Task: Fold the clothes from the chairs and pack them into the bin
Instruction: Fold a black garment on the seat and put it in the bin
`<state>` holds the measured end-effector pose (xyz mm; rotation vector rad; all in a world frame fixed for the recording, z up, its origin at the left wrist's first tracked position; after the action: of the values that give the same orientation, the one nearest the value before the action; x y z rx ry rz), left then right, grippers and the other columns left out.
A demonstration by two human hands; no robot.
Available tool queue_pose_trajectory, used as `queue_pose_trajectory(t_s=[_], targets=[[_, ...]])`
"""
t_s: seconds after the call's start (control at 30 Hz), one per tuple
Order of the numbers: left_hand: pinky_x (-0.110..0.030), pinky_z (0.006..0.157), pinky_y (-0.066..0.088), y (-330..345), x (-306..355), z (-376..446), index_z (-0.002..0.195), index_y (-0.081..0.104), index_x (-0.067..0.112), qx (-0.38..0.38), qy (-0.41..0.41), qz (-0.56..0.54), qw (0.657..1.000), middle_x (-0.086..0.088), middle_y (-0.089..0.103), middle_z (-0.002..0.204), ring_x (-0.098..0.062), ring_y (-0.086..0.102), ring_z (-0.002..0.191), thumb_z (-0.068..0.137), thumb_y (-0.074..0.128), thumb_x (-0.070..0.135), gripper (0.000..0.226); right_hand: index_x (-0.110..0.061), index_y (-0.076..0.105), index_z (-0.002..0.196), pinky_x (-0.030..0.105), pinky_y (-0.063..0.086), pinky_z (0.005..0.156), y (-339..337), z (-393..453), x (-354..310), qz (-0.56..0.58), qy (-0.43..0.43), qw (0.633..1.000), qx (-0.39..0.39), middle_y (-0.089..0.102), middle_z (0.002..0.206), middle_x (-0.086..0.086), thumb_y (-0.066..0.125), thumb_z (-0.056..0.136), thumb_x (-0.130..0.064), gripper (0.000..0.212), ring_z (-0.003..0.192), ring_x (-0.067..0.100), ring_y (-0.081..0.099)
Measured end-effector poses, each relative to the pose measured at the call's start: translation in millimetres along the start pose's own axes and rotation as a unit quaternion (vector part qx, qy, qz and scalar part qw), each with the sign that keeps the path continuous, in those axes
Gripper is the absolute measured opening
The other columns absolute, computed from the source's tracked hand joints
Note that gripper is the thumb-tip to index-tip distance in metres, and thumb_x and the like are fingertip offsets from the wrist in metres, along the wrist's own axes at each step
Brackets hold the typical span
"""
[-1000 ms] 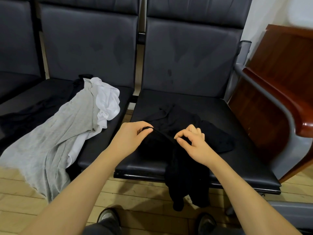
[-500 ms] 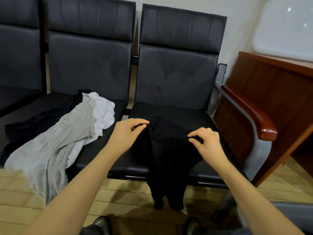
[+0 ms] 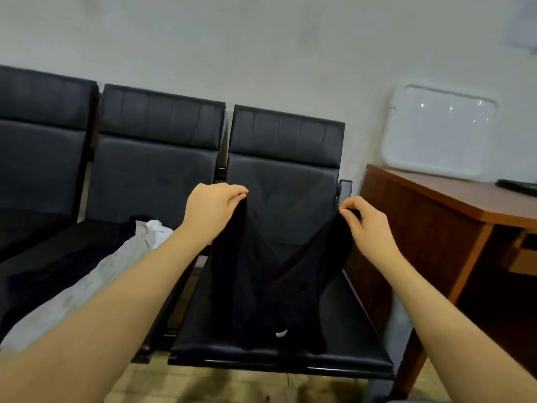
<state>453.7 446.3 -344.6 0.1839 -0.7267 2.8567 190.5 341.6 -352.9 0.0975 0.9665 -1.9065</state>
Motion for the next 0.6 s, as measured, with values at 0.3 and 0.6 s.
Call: queue_pose_trajectory(t_s=[0.3, 0.6], targets=[[-0.036, 0.077, 0.047, -34.2, 22.3, 62.8, 0.112, 0.067, 0.012, -0.029, -0.034, -0.009, 0.999, -0.007, 0.068, 0.098, -0.028, 0.062, 0.089, 0.098, 0.049, 0.020, 0.024, -0.016, 0.062, 0.095, 0.000, 0.036, 0.067, -60.7, 45.2, -43.8, 0.016, 0.017, 0.999, 0.036, 0.063, 0.095, -0.001, 0.048, 0.096, -0.008, 0.017, 0.089, 0.016, 0.057], [-0.022, 0.050, 0.037, -38.3, 3.3, 59.5, 0.102, 0.054, 0.015, -0.034, -0.201, -0.200, 0.958, -0.003, 0.061, 0.090, -0.013, 0.049, 0.060, 0.102, 0.030, 0.014, 0.024, -0.014, 0.059, 0.097, 0.030, 0.039, 0.081, -78.1, 38.9, -31.8, -0.003, 0.060, 0.998, 0.003, 0.060, 0.104, 0.009, 0.031, 0.102, -0.013, 0.028, 0.099, 0.022, 0.055]])
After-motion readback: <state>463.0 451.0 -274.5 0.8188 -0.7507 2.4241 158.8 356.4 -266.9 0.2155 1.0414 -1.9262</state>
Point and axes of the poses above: each hand's wrist, its own z-axis towards the middle knuckle, its own y-axis out of the palm, x = y × z, the point moved 7 cm from there along z, towards the middle knuckle
